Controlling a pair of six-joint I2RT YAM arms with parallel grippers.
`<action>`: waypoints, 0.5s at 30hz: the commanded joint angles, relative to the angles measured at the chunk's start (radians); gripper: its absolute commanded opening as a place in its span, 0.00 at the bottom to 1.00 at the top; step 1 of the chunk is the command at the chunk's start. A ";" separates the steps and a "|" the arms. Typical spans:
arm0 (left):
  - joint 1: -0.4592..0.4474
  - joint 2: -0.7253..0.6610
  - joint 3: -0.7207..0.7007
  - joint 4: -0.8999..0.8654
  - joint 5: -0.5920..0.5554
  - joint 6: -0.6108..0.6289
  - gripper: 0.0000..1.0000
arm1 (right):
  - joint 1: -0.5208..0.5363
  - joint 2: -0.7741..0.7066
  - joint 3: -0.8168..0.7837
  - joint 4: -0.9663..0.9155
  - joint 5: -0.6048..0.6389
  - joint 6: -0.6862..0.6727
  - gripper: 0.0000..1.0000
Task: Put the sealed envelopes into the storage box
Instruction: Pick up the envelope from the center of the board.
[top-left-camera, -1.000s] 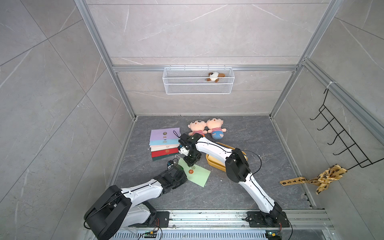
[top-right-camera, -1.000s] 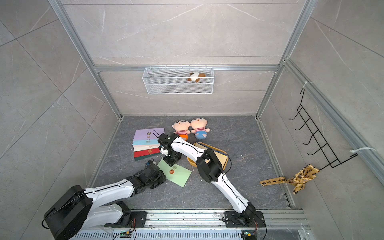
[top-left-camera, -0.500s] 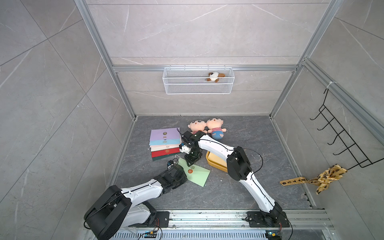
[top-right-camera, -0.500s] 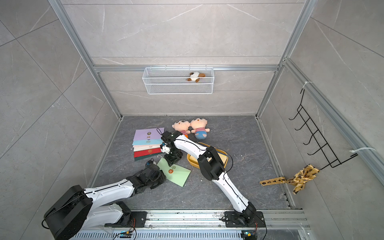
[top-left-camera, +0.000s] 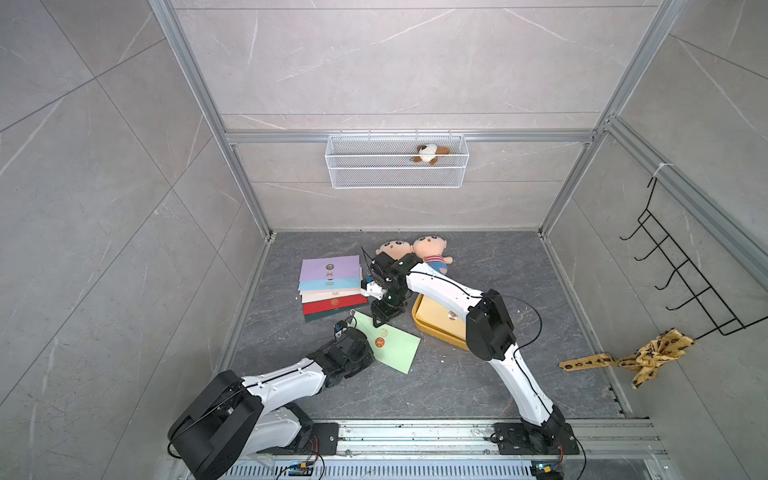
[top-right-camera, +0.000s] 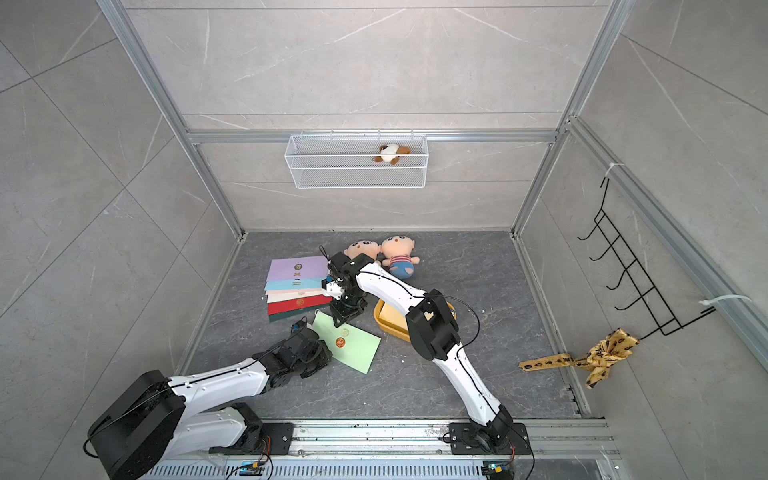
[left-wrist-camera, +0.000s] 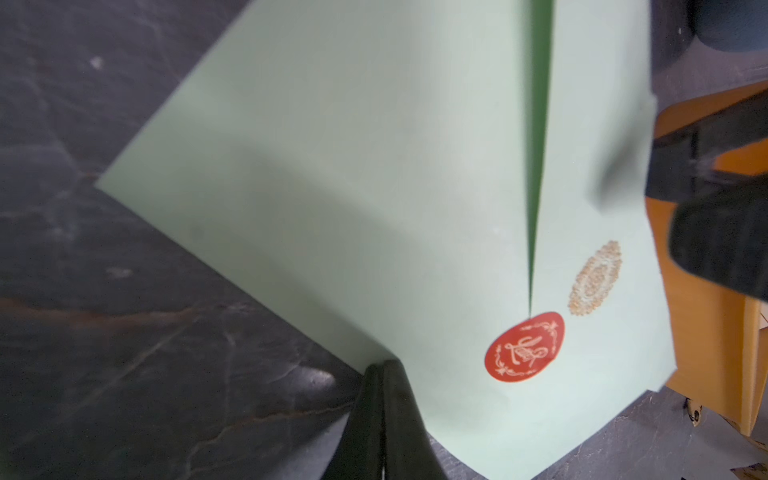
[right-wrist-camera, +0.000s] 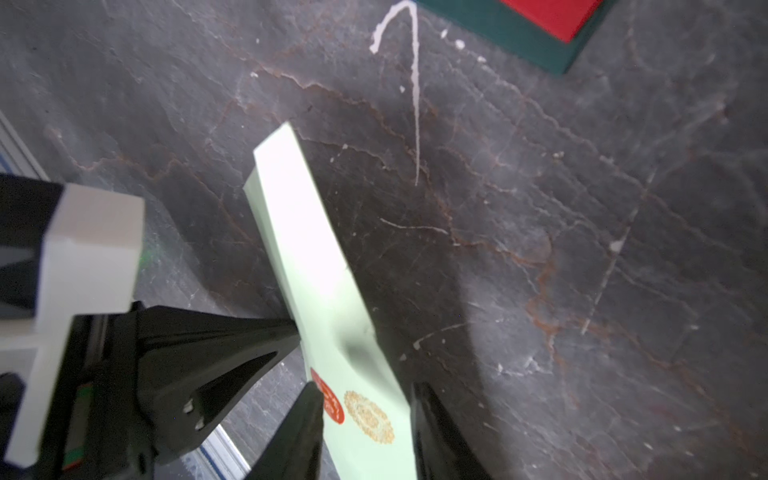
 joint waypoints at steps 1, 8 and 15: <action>-0.001 0.054 -0.049 -0.163 -0.038 0.024 0.07 | 0.013 -0.054 -0.038 -0.031 -0.123 0.005 0.39; -0.002 0.054 -0.046 -0.162 -0.038 0.028 0.07 | 0.006 -0.098 -0.106 -0.034 -0.197 -0.028 0.39; -0.001 0.051 -0.047 -0.162 -0.036 0.030 0.07 | 0.007 -0.096 -0.131 -0.038 -0.213 -0.015 0.34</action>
